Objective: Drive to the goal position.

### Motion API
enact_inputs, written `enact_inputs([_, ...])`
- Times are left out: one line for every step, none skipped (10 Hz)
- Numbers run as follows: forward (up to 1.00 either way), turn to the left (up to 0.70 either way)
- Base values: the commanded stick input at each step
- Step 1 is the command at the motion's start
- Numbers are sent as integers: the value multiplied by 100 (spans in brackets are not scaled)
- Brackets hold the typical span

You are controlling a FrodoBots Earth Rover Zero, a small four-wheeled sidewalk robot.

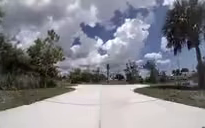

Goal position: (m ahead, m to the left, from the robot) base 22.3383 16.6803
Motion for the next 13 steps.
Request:
enact_inputs([70, 0])
enact_inputs([70, 0])
enact_inputs([70, 0])
enact_inputs([70, 0])
enact_inputs([70, 0])
enact_inputs([70, 0])
enact_inputs([70, 0])
enact_inputs([70, 0])
enact_inputs([70, 0])
enact_inputs([70, 0])
enact_inputs([70, 0])
enact_inputs([70, 0])
enact_inputs([70, 0])
